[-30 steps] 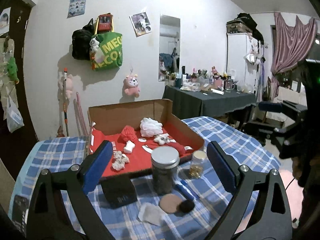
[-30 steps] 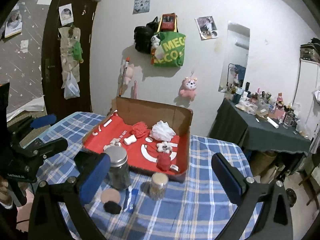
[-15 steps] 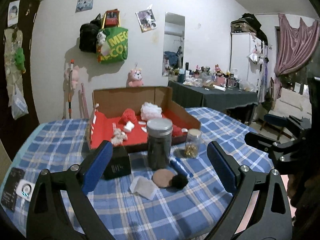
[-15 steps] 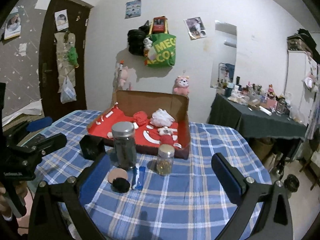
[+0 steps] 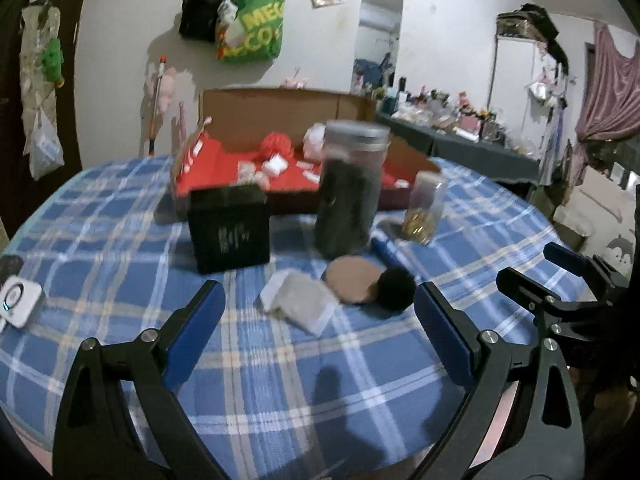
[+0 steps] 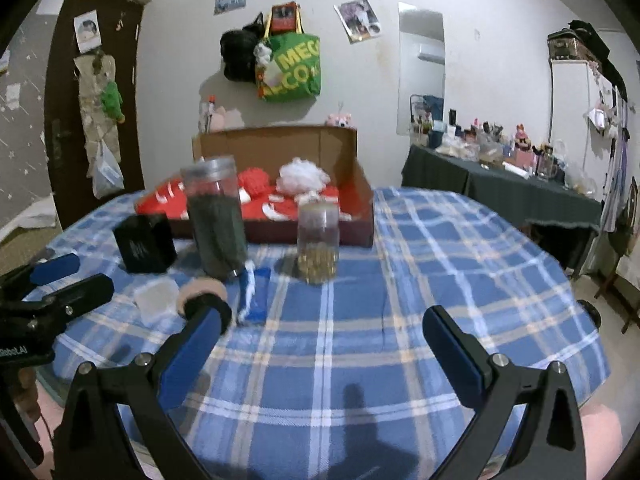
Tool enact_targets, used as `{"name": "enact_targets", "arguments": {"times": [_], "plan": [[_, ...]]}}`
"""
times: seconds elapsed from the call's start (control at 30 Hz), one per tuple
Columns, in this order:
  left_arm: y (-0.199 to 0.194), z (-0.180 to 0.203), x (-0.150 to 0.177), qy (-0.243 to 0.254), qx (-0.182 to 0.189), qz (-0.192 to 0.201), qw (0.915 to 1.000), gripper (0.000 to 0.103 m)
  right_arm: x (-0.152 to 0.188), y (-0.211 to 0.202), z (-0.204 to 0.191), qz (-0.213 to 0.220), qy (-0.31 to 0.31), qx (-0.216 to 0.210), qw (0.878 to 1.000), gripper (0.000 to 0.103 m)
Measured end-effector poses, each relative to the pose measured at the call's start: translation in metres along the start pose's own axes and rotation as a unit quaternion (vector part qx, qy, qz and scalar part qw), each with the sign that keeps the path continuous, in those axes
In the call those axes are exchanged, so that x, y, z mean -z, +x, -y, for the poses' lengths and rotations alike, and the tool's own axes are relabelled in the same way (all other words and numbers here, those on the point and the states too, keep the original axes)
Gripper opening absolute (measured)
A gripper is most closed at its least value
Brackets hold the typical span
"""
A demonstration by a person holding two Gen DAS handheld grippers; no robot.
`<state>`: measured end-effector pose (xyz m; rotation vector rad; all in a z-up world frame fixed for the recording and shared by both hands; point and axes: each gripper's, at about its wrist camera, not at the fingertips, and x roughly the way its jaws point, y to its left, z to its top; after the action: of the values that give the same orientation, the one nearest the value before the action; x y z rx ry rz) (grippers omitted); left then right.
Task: Organize soft objects
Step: 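Grasp the white tissue sheet with the left tool while the right tool grasps the blue packet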
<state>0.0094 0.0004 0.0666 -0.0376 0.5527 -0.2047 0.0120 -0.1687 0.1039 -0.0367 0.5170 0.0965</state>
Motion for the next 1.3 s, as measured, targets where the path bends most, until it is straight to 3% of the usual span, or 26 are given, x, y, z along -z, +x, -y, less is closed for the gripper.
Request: {"name": "enact_targets", "arguments": {"times": [0.33,0.6,0.9,1.1,1.17,1.3], "plan": [[0.022,-0.008,0.012,-0.012,0.000,-0.030,0.9995,0.097,0.023,0.028,-0.004,-0.038,0.015,-0.014,0.999,0.103],[0.032,-0.013,0.003,-0.009,0.008,-0.045,0.9989,0.097,0.014,0.037,0.000,-0.051,0.022,-0.028,0.998,0.103],[0.059,-0.021,-0.010,0.021,0.028,-0.103,0.9940,0.096,-0.009,0.066,-0.006,-0.086,0.018,-0.067,0.994,0.102],[0.077,-0.026,-0.012,0.036,0.044,-0.140,0.9884,0.071,-0.020,0.100,-0.019,-0.135,0.002,-0.090,0.987,0.079],[0.082,-0.027,-0.012,0.038,0.053,-0.149,0.9867,0.058,-0.023,0.111,-0.019,-0.150,0.009,-0.102,0.983,0.067],[0.084,-0.023,-0.010,0.056,0.064,-0.145,0.9858,0.040,-0.022,0.125,-0.023,-0.175,0.002,-0.114,0.978,0.048]]}}
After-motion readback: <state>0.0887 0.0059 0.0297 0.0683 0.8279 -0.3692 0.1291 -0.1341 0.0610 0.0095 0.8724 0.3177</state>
